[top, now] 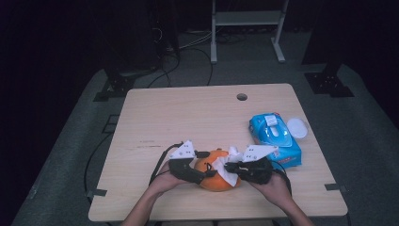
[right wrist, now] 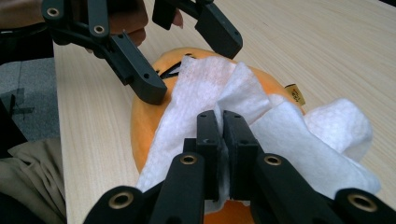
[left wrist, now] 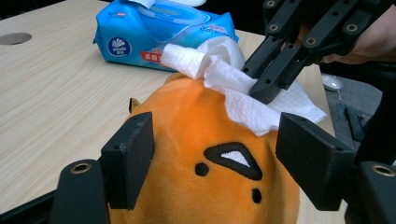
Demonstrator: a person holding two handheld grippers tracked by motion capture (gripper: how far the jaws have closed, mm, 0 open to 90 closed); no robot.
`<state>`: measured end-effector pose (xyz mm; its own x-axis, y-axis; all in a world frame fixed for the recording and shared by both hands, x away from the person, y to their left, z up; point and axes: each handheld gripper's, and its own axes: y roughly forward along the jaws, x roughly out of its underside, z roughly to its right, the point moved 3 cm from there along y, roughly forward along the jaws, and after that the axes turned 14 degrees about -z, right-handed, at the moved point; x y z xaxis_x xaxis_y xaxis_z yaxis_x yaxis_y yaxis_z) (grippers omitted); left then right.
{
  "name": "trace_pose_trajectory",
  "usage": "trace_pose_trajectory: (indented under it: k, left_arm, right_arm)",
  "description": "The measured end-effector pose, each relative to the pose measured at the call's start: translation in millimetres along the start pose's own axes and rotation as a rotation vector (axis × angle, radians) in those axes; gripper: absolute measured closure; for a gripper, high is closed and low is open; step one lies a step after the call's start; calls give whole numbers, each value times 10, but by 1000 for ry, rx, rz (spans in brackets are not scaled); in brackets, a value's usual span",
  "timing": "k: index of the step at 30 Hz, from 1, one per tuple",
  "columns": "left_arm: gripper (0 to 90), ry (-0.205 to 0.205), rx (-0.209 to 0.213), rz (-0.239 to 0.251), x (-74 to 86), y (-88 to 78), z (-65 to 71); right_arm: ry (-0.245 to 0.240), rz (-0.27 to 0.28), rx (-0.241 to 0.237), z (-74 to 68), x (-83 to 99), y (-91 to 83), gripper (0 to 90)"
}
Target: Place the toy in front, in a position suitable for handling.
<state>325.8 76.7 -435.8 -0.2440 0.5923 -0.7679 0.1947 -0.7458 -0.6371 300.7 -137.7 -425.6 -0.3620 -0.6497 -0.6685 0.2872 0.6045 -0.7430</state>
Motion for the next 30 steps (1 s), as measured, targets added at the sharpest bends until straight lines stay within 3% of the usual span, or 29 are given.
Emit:
trace_pose_trajectory:
  k: [5, 8, 12, 16, 22, 25, 30]
  left_arm:
    - [293, -10, 20, 31, -34, -41, -3]
    - [356, -27, -32, 16, -38, -2, -12]
    - [385, -54, -88, -24, -8, 115, -11]
    - [390, -49, -110, -39, -18, 139, 8]
    - [390, -49, -105, -40, -1, 143, 0]
    - [389, -47, -104, -39, -1, 143, 3]
    - [387, -43, -102, -39, 1, 142, 5]
  right_arm:
    - [-17, 7, 5, -37, -14, -4, 847]
    - [-28, 14, -15, -59, -17, 7, 845]
    - [-22, 5, 8, -35, 3, 13, 807]
    - [-23, 9, 14, -22, 31, -27, 647]
    - [-2, 70, 63, 74, 51, -170, 412]
    - [8, 68, 98, 157, 61, -185, 338]
    - [109, 21, 11, 343, 152, -100, 250]
